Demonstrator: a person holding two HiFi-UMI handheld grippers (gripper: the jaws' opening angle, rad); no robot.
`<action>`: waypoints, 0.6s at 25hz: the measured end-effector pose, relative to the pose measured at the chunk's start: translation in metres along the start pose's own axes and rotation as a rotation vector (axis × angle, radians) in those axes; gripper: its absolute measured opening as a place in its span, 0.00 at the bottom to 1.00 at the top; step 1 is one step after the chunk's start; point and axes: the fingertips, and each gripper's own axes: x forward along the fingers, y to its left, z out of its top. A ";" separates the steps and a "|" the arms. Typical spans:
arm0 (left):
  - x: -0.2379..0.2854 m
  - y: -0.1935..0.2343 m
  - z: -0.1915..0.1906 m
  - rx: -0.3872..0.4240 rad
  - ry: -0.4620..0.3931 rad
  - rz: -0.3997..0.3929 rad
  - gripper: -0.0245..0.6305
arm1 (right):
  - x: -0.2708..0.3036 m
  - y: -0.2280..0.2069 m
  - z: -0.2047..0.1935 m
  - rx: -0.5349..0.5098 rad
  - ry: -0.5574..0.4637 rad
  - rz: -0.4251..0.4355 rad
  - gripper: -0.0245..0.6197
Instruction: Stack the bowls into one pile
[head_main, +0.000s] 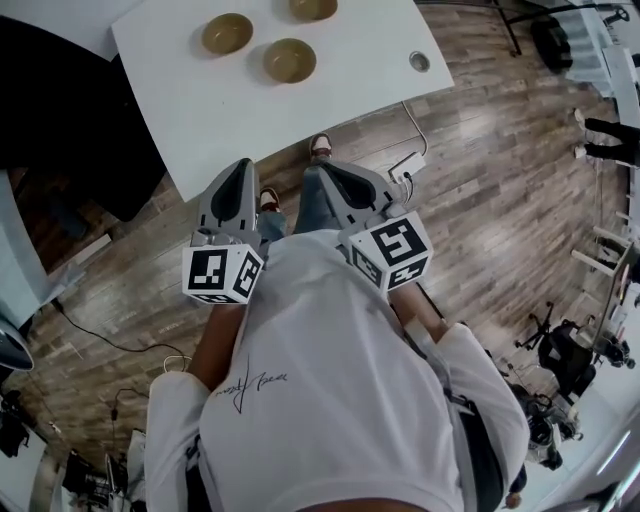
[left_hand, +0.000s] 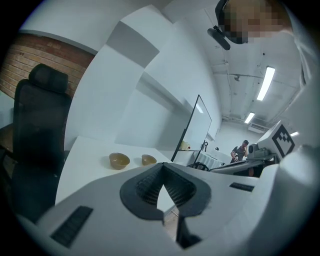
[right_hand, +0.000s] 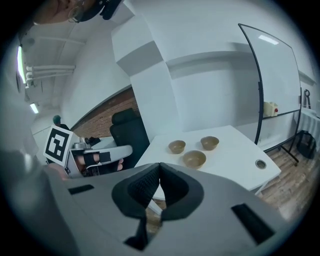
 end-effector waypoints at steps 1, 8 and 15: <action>0.008 -0.001 0.002 0.004 -0.003 0.011 0.05 | 0.004 -0.009 0.004 -0.004 0.000 0.011 0.05; 0.065 0.004 0.016 0.004 -0.015 0.113 0.05 | 0.037 -0.064 0.035 -0.028 0.009 0.121 0.05; 0.117 -0.006 0.033 0.018 -0.030 0.163 0.05 | 0.067 -0.115 0.063 -0.045 0.030 0.196 0.05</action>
